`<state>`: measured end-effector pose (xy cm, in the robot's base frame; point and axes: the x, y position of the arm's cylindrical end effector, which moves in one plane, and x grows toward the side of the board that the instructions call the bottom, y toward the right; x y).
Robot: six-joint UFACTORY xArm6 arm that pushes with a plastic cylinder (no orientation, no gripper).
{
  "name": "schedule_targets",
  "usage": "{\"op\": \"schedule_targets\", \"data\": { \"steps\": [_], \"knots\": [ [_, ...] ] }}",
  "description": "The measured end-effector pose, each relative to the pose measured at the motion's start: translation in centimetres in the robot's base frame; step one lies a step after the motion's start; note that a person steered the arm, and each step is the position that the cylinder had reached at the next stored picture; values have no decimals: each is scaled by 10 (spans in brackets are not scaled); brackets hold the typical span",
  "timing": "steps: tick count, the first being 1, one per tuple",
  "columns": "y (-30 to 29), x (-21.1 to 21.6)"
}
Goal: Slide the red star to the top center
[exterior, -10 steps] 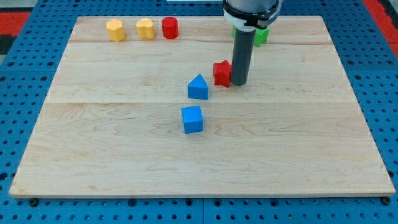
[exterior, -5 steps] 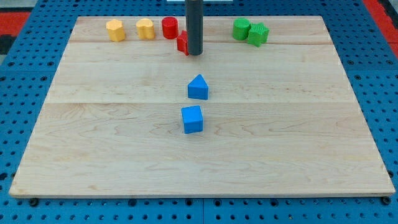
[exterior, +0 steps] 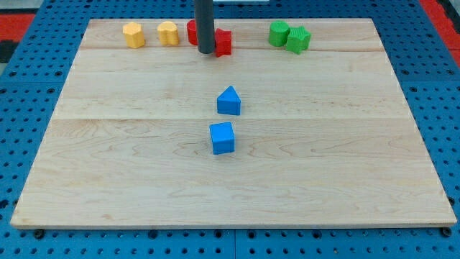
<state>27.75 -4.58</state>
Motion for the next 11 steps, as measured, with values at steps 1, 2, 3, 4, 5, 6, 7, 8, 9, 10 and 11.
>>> {"op": "schedule_targets", "data": {
  "steps": [1,2,3,4,5,6,7,8,9,10,11],
  "knots": [
    [2,26],
    [24,41],
    [33,28],
    [32,6],
    [32,-6],
    [39,-6],
    [47,-10],
    [53,-16],
    [53,-5],
    [25,11],
    [8,6]
  ]
}}
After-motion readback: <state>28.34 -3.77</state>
